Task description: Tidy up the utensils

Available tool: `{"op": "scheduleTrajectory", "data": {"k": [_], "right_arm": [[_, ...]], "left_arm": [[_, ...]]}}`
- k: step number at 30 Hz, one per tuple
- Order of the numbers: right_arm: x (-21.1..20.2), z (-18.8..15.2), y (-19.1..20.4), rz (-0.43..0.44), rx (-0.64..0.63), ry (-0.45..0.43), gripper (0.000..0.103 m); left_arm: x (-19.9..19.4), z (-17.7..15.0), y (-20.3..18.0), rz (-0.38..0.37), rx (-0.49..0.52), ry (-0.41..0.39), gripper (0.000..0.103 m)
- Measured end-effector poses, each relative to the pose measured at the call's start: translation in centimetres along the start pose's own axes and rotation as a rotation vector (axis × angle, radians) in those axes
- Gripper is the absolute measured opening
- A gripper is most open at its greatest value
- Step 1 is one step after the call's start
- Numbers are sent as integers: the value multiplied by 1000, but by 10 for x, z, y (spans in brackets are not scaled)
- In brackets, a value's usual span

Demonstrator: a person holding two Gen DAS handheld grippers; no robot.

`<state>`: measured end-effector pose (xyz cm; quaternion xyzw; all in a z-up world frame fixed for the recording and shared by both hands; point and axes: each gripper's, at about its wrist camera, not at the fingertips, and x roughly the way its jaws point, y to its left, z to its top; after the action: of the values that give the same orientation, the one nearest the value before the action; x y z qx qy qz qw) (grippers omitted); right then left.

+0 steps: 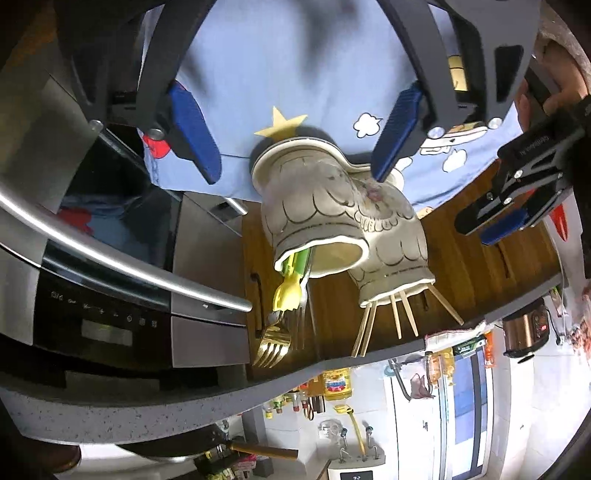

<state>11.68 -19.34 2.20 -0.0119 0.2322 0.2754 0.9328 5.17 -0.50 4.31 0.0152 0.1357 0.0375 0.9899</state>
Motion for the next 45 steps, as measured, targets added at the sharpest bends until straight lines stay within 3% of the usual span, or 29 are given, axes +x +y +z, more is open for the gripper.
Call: {"op": "scheduleTrajectory", "data": {"k": [3, 9, 17, 24, 45], "right_arm": [[-2, -1, 4, -3, -22, -30, 92], [-3, -8, 13, -26, -80, -69, 97], [-6, -7, 13, -83, -70, -89, 98], [-8, -8, 23, -71, -126, -105, 98], [-7, -7, 22, -68, -113, -97, 98]], "left_arm": [[-1, -3, 4, 25, 8, -12, 92], [6, -4, 19, 29, -42, 26, 98], [6, -4, 13, 23, -6, 31, 98], [7, -5, 16, 18, -14, 34, 98], [7, -5, 16, 15, -15, 36, 98]]}}
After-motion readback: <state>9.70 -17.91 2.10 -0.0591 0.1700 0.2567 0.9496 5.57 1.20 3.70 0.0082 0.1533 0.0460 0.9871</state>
